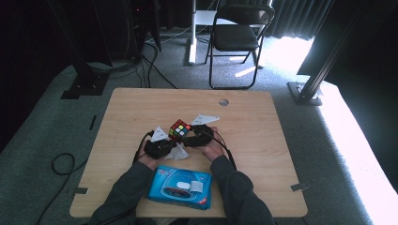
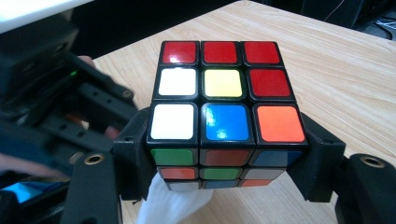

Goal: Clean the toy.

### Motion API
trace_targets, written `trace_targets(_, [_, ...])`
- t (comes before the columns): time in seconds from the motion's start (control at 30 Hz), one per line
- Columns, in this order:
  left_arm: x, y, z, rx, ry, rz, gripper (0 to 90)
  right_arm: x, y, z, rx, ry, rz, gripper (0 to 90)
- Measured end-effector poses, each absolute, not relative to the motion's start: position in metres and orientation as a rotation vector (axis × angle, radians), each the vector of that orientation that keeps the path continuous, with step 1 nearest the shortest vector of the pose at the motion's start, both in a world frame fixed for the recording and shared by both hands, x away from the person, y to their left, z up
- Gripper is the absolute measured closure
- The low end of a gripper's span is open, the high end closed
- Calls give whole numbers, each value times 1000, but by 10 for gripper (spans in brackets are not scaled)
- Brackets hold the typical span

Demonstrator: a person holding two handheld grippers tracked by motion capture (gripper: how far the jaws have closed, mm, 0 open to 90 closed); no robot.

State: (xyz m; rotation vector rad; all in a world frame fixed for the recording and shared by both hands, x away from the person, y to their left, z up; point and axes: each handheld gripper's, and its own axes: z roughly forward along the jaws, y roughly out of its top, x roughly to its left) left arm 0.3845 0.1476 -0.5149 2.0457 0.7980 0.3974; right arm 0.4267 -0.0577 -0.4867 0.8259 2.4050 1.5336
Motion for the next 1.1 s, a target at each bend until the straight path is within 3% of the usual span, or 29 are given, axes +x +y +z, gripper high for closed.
trace_targets(0.23, [378,147,-510,2092,761,462,842,429,-62,-489,850,2396,1522,339])
trace_targets(1.1, [385,199,-510,2019,1027,587,839,431,-65,-510,873,2431,1362,339])
